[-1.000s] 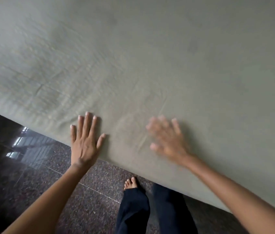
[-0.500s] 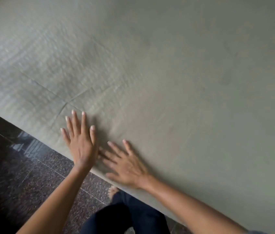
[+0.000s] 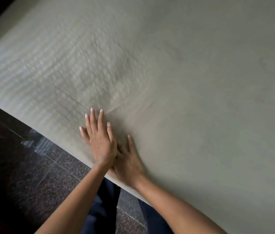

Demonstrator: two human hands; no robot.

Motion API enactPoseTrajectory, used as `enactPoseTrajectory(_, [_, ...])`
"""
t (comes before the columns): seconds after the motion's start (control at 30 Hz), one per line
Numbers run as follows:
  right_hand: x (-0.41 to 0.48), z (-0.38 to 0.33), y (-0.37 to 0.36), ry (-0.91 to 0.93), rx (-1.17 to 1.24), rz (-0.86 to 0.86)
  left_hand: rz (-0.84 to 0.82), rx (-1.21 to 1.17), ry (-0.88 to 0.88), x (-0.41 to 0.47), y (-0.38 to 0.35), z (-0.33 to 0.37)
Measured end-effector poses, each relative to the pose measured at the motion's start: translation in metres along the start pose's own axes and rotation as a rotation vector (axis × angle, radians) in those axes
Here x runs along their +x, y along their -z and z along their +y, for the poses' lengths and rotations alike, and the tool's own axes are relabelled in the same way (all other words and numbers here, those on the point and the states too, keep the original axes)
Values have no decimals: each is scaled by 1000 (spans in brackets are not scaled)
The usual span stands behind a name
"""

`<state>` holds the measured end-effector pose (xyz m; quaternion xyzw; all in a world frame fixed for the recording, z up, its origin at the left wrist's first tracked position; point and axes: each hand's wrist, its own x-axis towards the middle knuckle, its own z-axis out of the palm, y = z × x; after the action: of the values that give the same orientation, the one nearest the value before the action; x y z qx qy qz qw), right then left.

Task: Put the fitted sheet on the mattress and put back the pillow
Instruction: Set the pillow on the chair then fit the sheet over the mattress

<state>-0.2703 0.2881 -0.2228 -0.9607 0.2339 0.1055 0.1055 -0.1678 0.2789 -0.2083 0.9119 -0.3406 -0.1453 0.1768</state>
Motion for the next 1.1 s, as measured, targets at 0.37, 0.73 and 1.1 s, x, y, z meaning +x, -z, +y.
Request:
enactPoseTrajectory(0.37, [114, 115, 28, -1008, 172, 255, -70, 239, -212, 90, 51, -76])
enactPoseTrajectory(0.73, [186, 0, 49, 133, 36, 251, -79, 218, -140, 155, 103, -153])
enactPoseTrajectory(1.1, [325, -100, 81, -18, -16, 72, 87, -2, -50, 159, 132, -173])
